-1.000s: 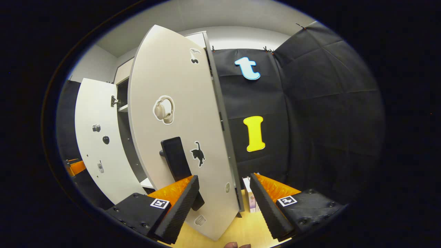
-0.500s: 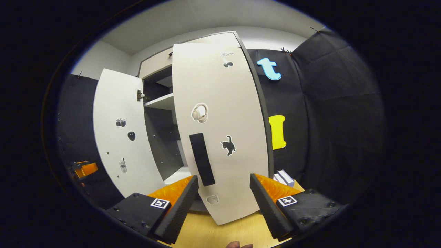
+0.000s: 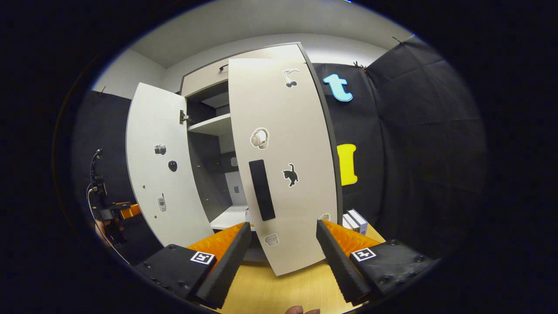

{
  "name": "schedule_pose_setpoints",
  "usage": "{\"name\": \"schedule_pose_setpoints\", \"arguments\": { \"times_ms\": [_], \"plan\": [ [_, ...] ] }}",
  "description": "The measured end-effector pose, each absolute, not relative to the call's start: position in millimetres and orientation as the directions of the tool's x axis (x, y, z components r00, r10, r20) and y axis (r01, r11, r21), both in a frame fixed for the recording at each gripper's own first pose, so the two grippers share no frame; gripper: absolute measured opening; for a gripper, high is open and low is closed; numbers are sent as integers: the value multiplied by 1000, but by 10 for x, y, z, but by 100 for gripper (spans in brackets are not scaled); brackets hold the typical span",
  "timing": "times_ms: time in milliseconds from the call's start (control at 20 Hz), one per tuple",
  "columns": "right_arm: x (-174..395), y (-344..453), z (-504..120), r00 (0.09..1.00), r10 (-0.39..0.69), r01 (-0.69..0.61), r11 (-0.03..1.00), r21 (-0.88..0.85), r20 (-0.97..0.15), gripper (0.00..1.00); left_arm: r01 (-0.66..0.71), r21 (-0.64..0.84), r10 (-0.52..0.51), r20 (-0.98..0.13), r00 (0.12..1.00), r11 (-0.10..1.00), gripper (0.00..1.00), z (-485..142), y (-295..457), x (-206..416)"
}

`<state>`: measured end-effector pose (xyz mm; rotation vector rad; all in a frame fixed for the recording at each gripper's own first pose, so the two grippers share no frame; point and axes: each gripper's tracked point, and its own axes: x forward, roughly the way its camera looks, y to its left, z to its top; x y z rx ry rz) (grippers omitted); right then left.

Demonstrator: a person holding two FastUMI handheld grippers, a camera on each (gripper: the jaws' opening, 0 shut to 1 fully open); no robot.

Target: Grab one shoe with the right hand and put it into the shoe cabinet, grab the other shoe with the left hand and put it into the shoe cabinet; then close the right door with the right hand and the left door with the left hand.

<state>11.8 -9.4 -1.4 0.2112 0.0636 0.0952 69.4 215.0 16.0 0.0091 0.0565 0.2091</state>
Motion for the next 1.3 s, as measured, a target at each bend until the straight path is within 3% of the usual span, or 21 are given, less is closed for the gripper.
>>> {"name": "schedule_pose_setpoints", "arguments": {
  "times_ms": [750,1000,1300],
  "plan": [
    [236,-368,122,996,63,-49,974,221,-55,98,-254,-14,253,-30,967,967,93,185,1531,479],
    [284,-490,173,997,55,-44,978,202,-46,98,-205,-17,205,-26,978,979,93,187,1113,488],
    [302,-812,173,999,18,-7,978,209,-50,98,-38,-16,38,-15,999,999,94,213,168,670]
  ]
}}
